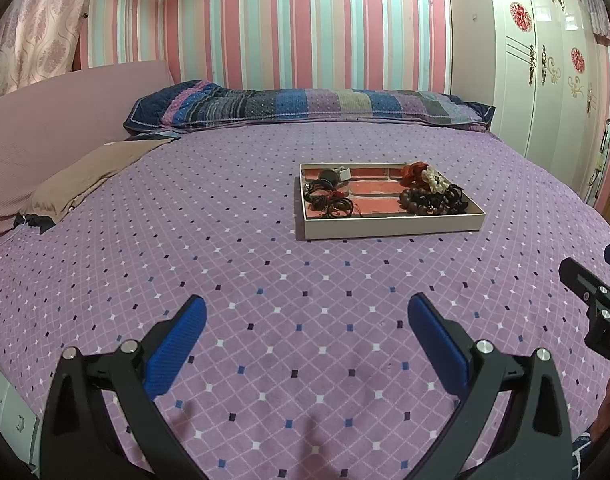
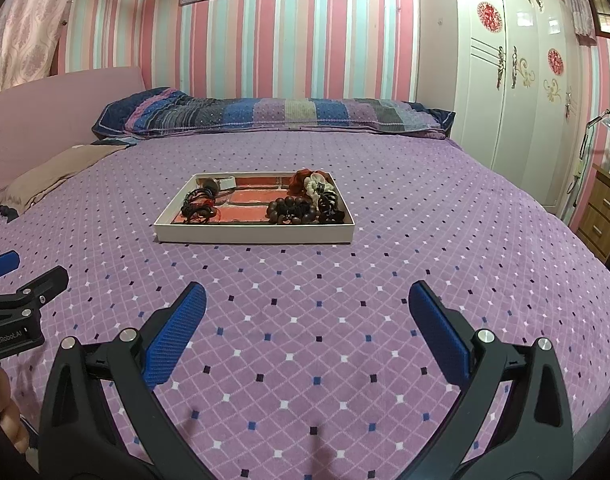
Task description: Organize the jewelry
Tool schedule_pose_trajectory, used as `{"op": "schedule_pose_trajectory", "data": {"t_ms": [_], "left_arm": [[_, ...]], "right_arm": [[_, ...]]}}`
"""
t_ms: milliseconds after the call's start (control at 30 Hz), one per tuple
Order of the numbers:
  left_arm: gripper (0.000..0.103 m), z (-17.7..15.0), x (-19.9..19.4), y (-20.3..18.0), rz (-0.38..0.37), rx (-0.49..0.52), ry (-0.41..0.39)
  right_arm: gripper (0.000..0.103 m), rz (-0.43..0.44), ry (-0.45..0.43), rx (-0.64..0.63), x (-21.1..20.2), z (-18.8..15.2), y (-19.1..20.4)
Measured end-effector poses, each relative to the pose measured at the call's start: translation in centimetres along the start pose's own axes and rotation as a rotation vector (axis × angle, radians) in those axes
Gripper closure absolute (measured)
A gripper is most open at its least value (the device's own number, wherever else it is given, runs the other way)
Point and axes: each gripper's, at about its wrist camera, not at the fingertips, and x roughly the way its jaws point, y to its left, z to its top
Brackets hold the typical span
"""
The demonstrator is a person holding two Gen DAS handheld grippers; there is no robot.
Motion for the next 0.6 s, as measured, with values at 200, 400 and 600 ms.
{"op": "schedule_pose_trajectory", "data": {"t_ms": [200,400,600], "left_arm": [[0.005,-0.08,-0.10,0.02,0.001,0.001,0.000],[0.005,-0.05,-0.10,0.10,0.004,0.004,-0.002],[0.005,-0.06,-0.07,0.13,0.008,0.006,-0.002]], "right_arm": [[0.004,-0.001,0.000,0.000,-0.02,-0.03,0.07],[0.004,0.002,0.003,0.004,0.04,-0.10,0.02],[0.004,0.001,0.002,0.003,0.07,-0.09,0.06]]}}
